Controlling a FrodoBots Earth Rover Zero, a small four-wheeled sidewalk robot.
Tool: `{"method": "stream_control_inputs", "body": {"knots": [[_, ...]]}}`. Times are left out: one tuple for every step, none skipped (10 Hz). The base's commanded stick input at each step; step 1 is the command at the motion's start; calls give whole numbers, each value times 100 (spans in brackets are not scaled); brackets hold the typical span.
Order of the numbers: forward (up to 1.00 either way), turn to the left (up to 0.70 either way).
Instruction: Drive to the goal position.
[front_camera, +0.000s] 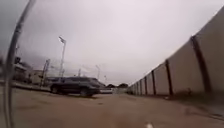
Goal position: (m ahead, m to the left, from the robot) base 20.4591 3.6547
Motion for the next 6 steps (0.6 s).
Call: {"method": "stream_control_inputs", "body": {"knots": [[98,-28],[98,-28],[98,-28],[98,-28],[98,-28],[98,-28]]}}
